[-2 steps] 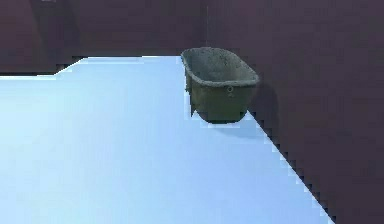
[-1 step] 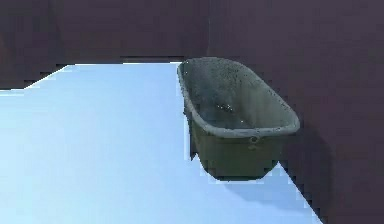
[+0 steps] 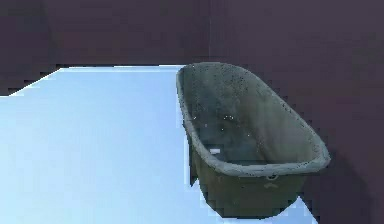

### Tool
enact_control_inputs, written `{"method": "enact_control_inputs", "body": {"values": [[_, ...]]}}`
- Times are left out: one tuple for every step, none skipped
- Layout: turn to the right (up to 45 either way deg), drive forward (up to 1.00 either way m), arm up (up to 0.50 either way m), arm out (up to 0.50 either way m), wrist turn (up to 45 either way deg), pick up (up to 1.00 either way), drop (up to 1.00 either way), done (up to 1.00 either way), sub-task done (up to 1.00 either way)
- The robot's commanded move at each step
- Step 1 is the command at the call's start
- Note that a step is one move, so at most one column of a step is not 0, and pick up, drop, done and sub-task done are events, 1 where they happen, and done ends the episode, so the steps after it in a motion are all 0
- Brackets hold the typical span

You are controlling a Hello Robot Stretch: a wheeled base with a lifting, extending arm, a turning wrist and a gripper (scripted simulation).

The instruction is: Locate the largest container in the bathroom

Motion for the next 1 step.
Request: {"method": "enact_control_inputs", "body": {"values": [[0.0, 0.0, 0.0, 0.0, 0.0, 0.0, 0.0, 1.0, 0.0]]}}
